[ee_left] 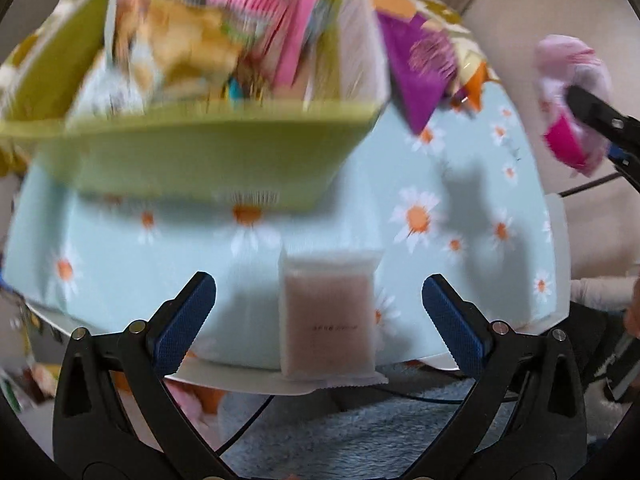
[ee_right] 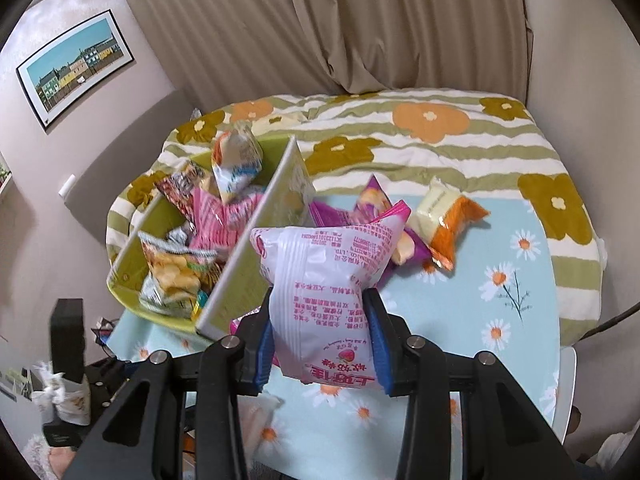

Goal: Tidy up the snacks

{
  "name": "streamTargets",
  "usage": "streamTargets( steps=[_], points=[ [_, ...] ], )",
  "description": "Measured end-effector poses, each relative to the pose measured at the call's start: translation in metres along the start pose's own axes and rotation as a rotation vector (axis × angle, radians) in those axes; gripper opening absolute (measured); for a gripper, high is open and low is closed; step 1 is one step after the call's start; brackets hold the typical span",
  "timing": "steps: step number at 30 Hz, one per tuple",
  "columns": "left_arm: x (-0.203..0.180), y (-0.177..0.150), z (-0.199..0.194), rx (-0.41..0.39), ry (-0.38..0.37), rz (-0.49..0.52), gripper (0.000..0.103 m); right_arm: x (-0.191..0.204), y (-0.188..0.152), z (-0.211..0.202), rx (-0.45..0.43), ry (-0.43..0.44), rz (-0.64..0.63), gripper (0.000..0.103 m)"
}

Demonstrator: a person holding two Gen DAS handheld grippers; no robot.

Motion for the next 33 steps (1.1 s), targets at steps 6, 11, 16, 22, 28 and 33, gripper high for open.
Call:
streamTargets(
  steps=[6, 11, 16, 22, 28, 33],
  points=[
    [0.001, -0.023, 0.033, 0.032, 0.072, -0.004, 0.103, -0.011, -0.026, 0.011, 0.048, 0.02, -0.011, 0.038],
    [-0.001, -0.033, 0.053, 0.034, 0.169, 0.043, 0.102, -0.018, -0.039, 0.017, 0.073, 0.034, -0.015, 0.038],
    [-0.002, -0.042, 0.063, 0.048, 0.202, 0.06, 0.082, -0.02, -0.047, 0.019, 0.085, 0.05, -0.022, 0.038],
    [-0.008, -0.046, 0.059, 0.027, 0.171, 0.081, 0.06, -0.021, -0.054, 0.017, 0.088, 0.061, -0.015, 0.038],
    [-0.016, -0.039, 0.03, -0.043, 0.099, 0.064, 0.059, -0.018, -0.051, 0.01, 0.067, 0.06, -0.021, 0.038],
    [-0.033, -0.027, -0.019, -0.13, 0.039, 0.079, 0.059, -0.014, -0.04, -0.003, 0.033, 0.056, -0.032, 0.038]
  ],
)
Point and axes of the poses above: each gripper's, at about its wrist camera, not at the fingertips, and z roughly the way its jaws point, x to its left, y to its top, the point moved 9 cm from there along z, roughly the way its jaws point, and after that the axes turned 14 degrees about -z, right-handed, at the moved point
